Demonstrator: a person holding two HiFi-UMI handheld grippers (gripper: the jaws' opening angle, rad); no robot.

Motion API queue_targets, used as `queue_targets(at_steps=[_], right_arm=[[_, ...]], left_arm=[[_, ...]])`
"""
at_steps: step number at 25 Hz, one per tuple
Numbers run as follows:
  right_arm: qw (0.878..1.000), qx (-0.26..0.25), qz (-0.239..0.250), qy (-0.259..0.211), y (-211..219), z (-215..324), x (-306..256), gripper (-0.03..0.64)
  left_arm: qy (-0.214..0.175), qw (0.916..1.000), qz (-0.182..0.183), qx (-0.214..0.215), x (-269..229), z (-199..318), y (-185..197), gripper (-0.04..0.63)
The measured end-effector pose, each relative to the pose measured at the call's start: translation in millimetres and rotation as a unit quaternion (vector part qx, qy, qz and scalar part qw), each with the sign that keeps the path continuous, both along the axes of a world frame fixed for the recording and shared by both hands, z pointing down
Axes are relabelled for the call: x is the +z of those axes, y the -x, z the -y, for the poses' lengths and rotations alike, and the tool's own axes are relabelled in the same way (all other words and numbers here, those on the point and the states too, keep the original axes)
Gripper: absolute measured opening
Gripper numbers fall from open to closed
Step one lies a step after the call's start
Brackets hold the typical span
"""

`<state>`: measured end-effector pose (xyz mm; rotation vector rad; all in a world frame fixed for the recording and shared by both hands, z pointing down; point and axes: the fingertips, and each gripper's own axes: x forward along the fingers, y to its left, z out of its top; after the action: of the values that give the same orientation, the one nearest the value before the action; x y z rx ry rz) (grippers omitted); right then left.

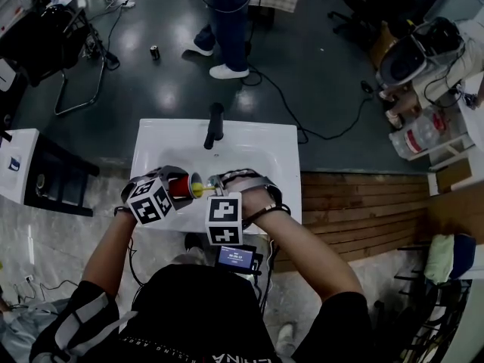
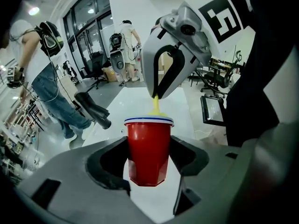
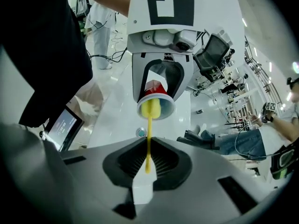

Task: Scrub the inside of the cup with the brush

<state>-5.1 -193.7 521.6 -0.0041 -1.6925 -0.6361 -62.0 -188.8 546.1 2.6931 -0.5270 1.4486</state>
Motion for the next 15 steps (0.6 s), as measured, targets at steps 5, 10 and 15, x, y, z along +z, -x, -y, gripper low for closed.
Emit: queue_targets(at_steps=[5, 10, 15], right_arm=[[1.0, 0.01, 0.004, -0.005, -1.5, 9.9, -4.3, 0.037], [1.0, 0.02, -0.001, -0.01, -3.2, 18.8, -0.9, 0.037], [1.0, 0.017, -0.014, -0.01, -3.3, 17.4, 6.3, 0.037]], left_arm=[[-0.002, 1.0, -0.004, 0.009, -1.7, 0.7, -12.0, 0.281], [-0.007, 0.9997, -0.015, 0.016, -8.7, 0.4, -24.6, 0.281], [-0.011, 0.9995, -0.025, 0.017, -14.6, -0.8, -31.9, 0.281]])
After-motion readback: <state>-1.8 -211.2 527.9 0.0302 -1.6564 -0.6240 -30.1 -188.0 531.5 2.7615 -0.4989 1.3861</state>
